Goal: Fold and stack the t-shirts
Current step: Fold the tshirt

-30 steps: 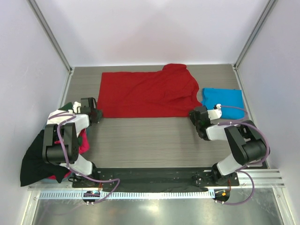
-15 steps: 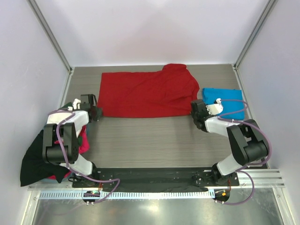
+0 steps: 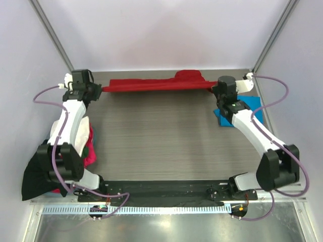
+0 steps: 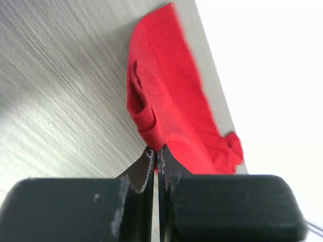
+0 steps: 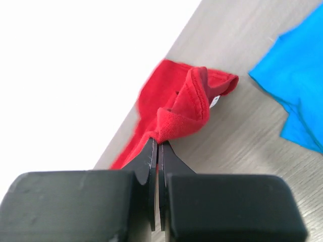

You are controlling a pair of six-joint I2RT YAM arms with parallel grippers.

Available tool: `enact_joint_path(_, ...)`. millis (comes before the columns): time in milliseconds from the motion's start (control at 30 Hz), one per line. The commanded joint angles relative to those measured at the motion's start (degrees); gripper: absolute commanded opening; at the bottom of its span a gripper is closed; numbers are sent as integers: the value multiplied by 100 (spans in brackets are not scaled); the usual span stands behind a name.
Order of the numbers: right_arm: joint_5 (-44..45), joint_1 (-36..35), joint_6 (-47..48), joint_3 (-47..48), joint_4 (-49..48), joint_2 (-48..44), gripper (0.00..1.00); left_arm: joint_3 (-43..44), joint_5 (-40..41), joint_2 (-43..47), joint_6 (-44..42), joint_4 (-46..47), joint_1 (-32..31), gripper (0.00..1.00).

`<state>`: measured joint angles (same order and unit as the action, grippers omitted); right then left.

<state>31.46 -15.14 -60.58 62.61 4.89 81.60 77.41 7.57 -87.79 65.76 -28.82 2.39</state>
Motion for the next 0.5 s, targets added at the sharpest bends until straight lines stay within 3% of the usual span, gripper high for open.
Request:
enact_joint_path(0, 124, 204, 266, -265, 162, -715, 1, -294, 368, 710, -54, -458, 24, 0)
enact_joint_path(267, -158, 292, 125, -1742, 214, -1900, 1, -1298, 139, 1536, -159, -449, 24, 0)
enact_joint_path(467, -193, 292, 502, -1209, 636, -2500, 1, -763, 218, 2107, -248, -835, 24, 0)
